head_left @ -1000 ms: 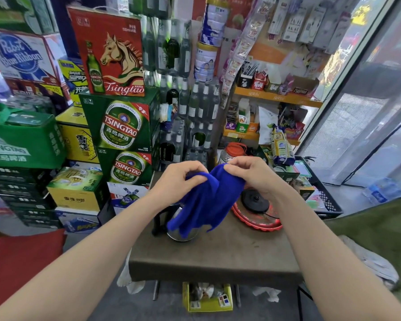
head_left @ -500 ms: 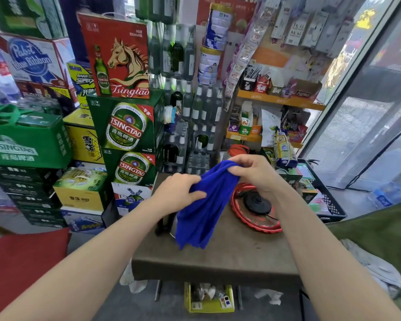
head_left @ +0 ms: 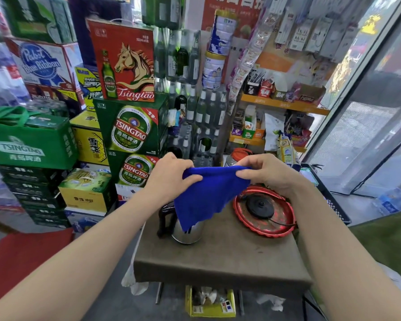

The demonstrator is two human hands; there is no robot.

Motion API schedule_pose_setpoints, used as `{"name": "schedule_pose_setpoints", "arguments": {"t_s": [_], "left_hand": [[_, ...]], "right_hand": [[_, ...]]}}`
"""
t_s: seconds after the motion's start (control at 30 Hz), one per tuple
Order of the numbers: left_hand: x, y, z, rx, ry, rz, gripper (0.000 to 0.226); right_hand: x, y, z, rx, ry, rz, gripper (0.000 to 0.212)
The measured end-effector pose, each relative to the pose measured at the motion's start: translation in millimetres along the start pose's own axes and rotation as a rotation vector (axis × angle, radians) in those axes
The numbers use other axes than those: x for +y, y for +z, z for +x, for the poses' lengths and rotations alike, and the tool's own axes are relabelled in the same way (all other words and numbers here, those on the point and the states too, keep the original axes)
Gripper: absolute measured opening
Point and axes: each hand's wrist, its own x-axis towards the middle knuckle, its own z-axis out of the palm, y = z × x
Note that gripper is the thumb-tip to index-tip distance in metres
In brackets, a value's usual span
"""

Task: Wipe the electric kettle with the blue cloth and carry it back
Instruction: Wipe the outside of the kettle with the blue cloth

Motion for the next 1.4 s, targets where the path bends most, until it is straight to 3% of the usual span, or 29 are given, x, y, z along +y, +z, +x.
{"name": "schedule_pose_setpoints", "arguments": {"t_s": [0.17,0.33,0.37,0.5,0.6,0.67,0.73,0.83,0.9,0.97,1.07,1.2,1.3,1.4], "left_hand": [[3,-4,8,-0.094,-0.06,-0.257,0.019],[13,2,17,-0.24,-0.249,-0.181,0.023],[15,4,19,-0.241,-0.348,-0.279,0.026],[37,7,29,-0.232,-0.7,-1.039,0.044],[43,3,31,-0.283,-0.617,-1.072,0.06],[36,3,31,-0.263,-0.528,-1.007,0.043],[29,3,32,-0.245,-0.453,-0.975,0.02],[29,-3,34,-0.276,-0.343,-0.931,0.023],[30,-8,36,-0.302,-0.309,-0.956,0.029],[30,-14,41,-0.291,-0.269,-0.982,0.031],[29,-26,50,-0.166,-0.248,-0.997,0.037],[16,-34,58,-0.007,-0.314,-0.963,0.039],[6,-26,53,0.001,-0.344,-0.906,0.037],[8,-18,44,-0.116,-0.298,-0.977,0.033]], "right_hand": [[4,1,6,0.073,0.136,0.172,0.009],[1,26,17,0.264,0.201,0.171,0.005],[-2,30,18,0.282,0.186,0.177,0.005],[-19,54,18,0.182,0.087,0.255,0.006],[-27,56,17,0.068,0.054,0.318,0.02],[-28,50,16,0.04,0.055,0.387,0.025],[-22,44,15,0.137,0.013,0.381,0.025],[0,33,19,0.3,-0.062,0.118,0.036],[18,30,22,0.172,-0.014,-0.015,0.066],[32,37,23,0.017,0.016,-0.079,0.079],[53,52,27,-0.076,0.058,-0.042,0.061],[68,58,23,-0.077,0.155,0.178,0.035],[69,58,21,-0.076,0.241,0.354,0.031],[63,59,28,0.028,0.312,0.431,0.029]]}}
